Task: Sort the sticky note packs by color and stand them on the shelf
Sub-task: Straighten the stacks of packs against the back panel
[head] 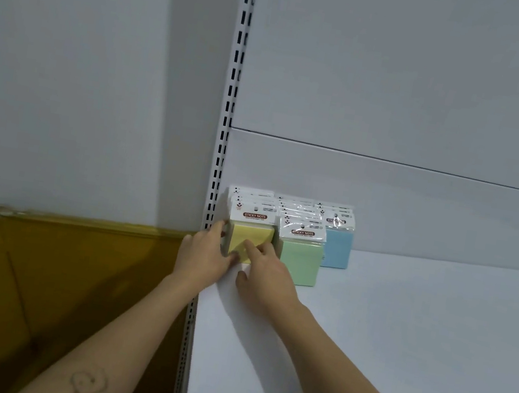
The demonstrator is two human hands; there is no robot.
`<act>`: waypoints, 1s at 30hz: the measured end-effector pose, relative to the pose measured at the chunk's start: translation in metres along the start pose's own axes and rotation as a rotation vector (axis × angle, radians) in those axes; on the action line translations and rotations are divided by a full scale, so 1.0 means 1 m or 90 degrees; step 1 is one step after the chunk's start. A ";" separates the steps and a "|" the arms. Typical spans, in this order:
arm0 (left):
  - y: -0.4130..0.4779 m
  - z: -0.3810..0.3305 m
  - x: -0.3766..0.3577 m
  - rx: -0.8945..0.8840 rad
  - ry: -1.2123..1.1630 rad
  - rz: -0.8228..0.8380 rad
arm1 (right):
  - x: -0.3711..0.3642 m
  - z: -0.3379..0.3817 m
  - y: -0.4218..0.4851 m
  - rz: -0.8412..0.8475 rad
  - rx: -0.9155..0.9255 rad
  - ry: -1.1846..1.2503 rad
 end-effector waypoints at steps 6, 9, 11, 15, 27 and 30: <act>-0.013 -0.015 0.020 0.028 0.047 -0.027 | 0.041 -0.020 -0.005 -0.059 0.108 0.070; -0.016 -0.035 0.040 0.005 0.056 -0.102 | 0.071 -0.042 0.000 -0.113 0.142 0.102; -0.018 -0.057 0.048 -0.037 0.065 -0.132 | 0.087 -0.063 0.006 -0.140 0.137 0.110; -0.031 -0.105 0.035 -0.153 0.109 -0.125 | 0.100 -0.110 0.011 -0.170 0.094 0.130; -0.042 -0.142 -0.041 -0.155 0.311 -0.108 | 0.051 -0.148 0.009 -0.058 0.062 0.248; -0.042 -0.138 -0.042 -0.185 0.334 -0.144 | 0.046 -0.149 0.005 -0.118 0.074 0.246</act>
Point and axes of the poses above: each hand's wrist, its own y-axis towards the middle knuckle, its own x-axis out of the back of the hand, z = x × y, the point moved 5 cm from there along y, towards the middle knuckle, and after that the axes turned 11 degrees about -z, right-handed, at the moved point
